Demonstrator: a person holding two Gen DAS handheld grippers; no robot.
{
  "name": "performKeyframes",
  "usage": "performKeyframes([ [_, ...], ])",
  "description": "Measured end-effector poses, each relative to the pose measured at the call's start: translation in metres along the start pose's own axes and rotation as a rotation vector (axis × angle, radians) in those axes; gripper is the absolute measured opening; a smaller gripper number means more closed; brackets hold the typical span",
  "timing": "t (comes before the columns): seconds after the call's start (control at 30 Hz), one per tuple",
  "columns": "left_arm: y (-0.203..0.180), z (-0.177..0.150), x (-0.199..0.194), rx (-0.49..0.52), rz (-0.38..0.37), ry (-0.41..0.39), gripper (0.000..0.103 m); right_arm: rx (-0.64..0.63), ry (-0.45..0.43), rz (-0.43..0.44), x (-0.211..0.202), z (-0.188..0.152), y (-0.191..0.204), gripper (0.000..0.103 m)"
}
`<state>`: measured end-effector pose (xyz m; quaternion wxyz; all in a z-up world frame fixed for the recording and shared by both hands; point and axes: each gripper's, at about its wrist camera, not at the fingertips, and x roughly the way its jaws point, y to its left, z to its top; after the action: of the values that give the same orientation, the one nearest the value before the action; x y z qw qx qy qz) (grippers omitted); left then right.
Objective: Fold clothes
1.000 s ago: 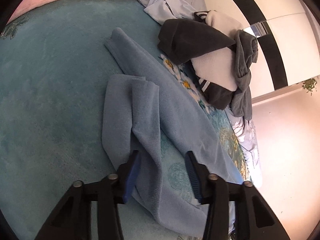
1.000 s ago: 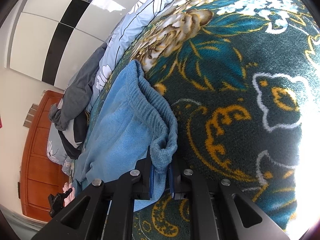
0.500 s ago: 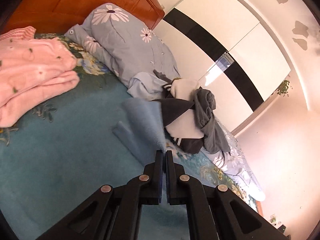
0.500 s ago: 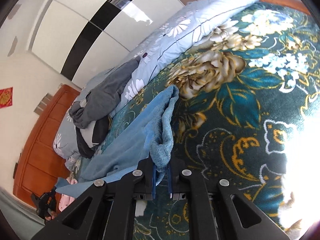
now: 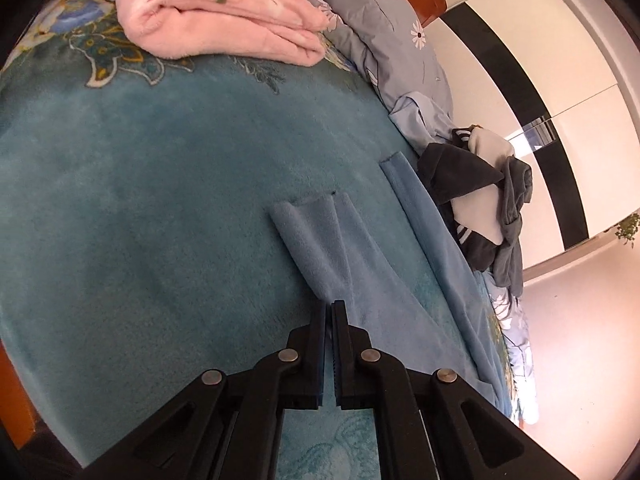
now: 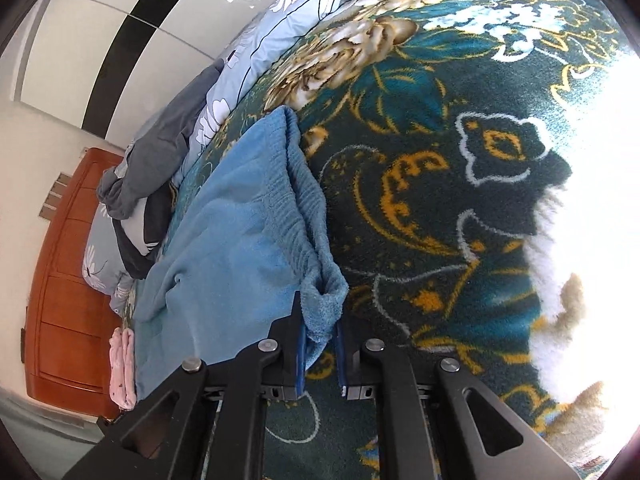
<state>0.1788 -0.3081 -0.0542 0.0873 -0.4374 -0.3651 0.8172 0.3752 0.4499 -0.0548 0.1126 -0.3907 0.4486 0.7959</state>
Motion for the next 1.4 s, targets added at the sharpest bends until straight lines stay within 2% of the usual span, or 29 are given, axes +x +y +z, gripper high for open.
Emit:
performKeyframes([
  [0.13,0.008,0.019,-0.014,-0.04,0.066,-0.073,0.004,0.0,-0.042,-0.028,-0.018,0.008,-0.006,0.021],
  [0.23,0.006,0.032,-0.018,-0.057,0.054,-0.079,0.004,-0.017,-0.103,-0.109,-0.032,0.02,-0.005,0.021],
  [0.33,-0.018,0.042,-0.007,-0.014,0.047,-0.057,0.007,-0.028,-0.144,-0.091,-0.036,0.038,-0.001,0.021],
  [0.4,-0.04,0.044,0.012,0.007,0.035,-0.019,0.015,-0.037,-0.142,-0.064,-0.028,0.053,0.005,0.022],
  [0.47,-0.063,0.044,0.032,0.037,0.031,0.021,0.032,-0.067,-0.121,-0.032,-0.007,0.065,0.017,0.03],
  [0.53,-0.081,0.046,0.054,0.05,0.049,0.05,0.04,-0.104,-0.094,-0.03,0.018,0.082,0.031,0.035],
  [0.7,-0.103,0.06,0.097,0.021,0.067,0.109,0.056,-0.148,-0.042,-0.065,0.072,0.124,0.047,0.035],
  [0.77,-0.105,0.069,0.111,0.008,0.079,0.116,0.058,-0.139,-0.013,-0.086,0.088,0.132,0.045,0.035],
  [0.9,-0.104,0.085,0.14,-0.024,0.078,0.132,0.058,-0.188,0.0,-0.047,0.1,0.13,0.054,0.036],
  [1.0,-0.105,0.095,0.158,-0.043,0.078,0.136,0.058,-0.221,0.004,-0.061,0.104,0.128,0.061,0.025],
  [1.07,-0.107,0.1,0.165,-0.045,0.076,0.125,0.058,-0.235,-0.039,-0.04,0.095,0.128,0.064,0.024],
  [1.17,-0.111,0.107,0.175,-0.049,0.073,0.107,0.058,-0.218,-0.192,-0.038,0.069,0.133,0.057,0.023],
  [1.23,-0.113,0.112,0.182,-0.052,0.07,0.096,0.058,-0.17,-0.181,-0.059,0.075,0.136,0.045,0.023],
  [1.4,-0.118,0.116,0.194,-0.059,0.046,0.062,0.056,-0.156,-0.142,-0.072,0.09,0.132,0.041,0.024],
])
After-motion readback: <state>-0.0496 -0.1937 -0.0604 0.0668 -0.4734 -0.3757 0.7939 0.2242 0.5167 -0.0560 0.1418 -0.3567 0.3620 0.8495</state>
